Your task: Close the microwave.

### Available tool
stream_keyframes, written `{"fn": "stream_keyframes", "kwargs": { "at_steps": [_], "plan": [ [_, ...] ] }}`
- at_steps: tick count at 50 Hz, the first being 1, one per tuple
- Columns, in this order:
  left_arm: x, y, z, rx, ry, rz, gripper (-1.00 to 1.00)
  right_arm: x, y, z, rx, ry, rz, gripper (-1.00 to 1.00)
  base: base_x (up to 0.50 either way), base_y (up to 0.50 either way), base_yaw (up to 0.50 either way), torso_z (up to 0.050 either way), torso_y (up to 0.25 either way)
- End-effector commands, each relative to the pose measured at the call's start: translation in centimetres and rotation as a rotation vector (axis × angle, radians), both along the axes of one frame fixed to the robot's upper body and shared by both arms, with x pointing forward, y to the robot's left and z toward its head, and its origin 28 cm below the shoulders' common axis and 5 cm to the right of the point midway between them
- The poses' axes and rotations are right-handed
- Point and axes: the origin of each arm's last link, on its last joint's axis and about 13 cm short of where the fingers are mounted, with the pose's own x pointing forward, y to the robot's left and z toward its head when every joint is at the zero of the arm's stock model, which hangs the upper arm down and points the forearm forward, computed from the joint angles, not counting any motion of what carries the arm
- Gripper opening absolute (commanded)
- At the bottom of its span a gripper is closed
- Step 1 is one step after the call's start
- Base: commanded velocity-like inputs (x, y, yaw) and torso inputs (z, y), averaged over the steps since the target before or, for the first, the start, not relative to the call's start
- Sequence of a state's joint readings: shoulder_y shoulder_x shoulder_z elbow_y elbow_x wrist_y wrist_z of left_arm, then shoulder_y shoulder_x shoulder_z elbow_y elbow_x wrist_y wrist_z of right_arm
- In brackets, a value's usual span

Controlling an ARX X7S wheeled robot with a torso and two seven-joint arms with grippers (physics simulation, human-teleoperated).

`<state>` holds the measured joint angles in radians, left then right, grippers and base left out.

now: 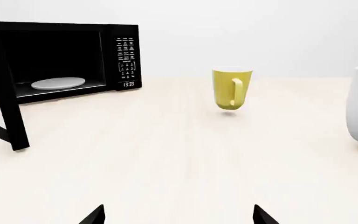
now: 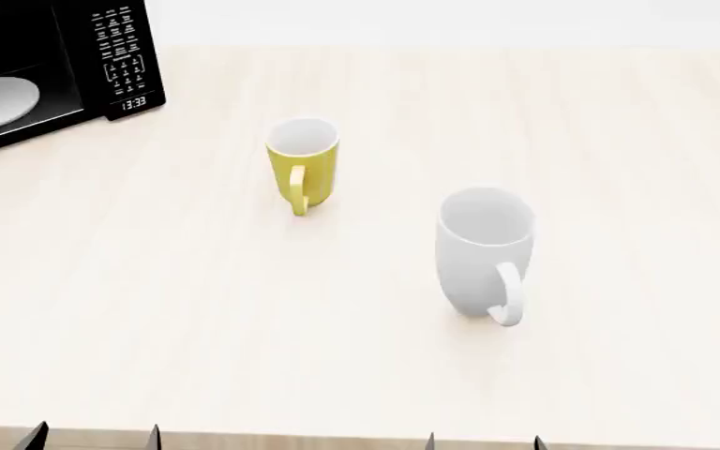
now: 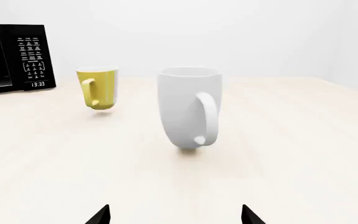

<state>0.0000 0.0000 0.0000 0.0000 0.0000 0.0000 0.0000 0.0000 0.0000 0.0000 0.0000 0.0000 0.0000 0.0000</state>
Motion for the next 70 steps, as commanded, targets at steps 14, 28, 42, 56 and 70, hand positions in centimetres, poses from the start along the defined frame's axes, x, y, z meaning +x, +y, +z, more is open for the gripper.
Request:
{"fn": "stream_keyframes", "kwargs": {
  "at_steps": [14, 28, 42, 56, 70],
  "plan": [
    [0.0, -0.1, -0.1, 0.016, -0.002, 0.001, 1.0, 0.0, 0.0, -0.1, 0.004, -0.003, 0.0, 1.0, 0.0, 0.0, 0.0, 0.0, 0.0],
    [-0.9, 1.2, 6.1, 0.118, -0.4, 0.161, 1.0, -0.1, -0.3, 5.7, 0.096, -0.521, -0.036, 1.0, 0.0, 0.0, 0.0, 0.0, 0.0],
    [-3.4, 1.8, 11.7, 0.107, -0.757, 0.266, 1.0, -1.7, -0.7, 9.5, 0.09, -0.865, -0.07, 1.0, 0.0, 0.0, 0.0, 0.0, 0.0],
    [-3.2, 1.7, 11.2, 0.098, -0.715, 0.254, 1.0, -1.8, -0.5, 9.2, 0.016, -0.873, -0.061, 1.0, 0.0, 0.29, 0.0, 0.0, 0.0],
    [-3.1, 1.5, 10.9, 0.099, -0.709, 0.247, 1.0, -1.7, -0.4, 8.7, 0.013, -0.853, -0.055, 1.0, 0.0, 0.5, 0.0, 0.0, 0.0]
  ]
}}
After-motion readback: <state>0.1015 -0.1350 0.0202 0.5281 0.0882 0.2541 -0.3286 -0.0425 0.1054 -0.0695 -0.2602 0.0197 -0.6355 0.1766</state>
